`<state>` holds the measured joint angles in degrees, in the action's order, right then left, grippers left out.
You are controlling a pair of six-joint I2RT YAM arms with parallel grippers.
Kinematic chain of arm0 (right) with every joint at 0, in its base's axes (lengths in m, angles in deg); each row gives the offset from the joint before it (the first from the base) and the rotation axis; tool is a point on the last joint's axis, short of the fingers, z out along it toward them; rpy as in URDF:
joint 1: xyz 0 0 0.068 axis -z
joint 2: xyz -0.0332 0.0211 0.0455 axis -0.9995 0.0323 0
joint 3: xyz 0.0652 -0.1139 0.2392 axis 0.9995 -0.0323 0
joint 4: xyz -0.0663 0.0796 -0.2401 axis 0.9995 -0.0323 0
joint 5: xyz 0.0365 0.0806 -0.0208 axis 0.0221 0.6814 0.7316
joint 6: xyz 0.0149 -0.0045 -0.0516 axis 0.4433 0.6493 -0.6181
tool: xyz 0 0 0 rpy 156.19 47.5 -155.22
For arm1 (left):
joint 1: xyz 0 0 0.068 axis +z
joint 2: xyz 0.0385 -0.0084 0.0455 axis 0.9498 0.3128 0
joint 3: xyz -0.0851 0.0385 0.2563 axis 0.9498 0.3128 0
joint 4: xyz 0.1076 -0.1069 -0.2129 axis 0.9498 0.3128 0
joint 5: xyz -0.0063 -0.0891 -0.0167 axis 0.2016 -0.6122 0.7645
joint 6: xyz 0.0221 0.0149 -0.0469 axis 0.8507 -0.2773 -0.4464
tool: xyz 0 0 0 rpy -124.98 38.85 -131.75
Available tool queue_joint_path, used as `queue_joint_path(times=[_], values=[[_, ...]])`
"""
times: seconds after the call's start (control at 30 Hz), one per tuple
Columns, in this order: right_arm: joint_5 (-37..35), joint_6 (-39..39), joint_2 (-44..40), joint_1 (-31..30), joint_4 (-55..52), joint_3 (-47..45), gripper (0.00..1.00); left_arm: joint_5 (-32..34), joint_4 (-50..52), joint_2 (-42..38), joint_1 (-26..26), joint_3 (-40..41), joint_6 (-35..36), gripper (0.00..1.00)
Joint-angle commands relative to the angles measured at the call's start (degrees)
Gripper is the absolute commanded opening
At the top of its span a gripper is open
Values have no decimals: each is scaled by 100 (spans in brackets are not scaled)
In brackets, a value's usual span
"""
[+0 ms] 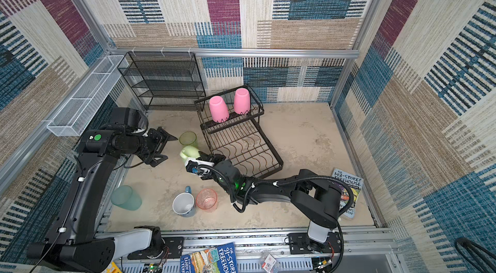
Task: Load cups into a dish rack
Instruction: Place the cup upside down at the dish rack.
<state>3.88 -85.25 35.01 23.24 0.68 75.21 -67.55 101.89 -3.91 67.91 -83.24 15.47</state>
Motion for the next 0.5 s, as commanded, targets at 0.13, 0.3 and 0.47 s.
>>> queue_joint_path(times=[0.13,0.3,0.47], values=[[32,-364,194,-14,1497,-77,0,-278,22,17,25,61,-220,75],[134,-463,205,-14,1656,-119,0,-329,-84,-64,25,349,-231,68],[184,-553,215,-18,1744,-136,0,-487,-180,-135,25,613,-226,65]])
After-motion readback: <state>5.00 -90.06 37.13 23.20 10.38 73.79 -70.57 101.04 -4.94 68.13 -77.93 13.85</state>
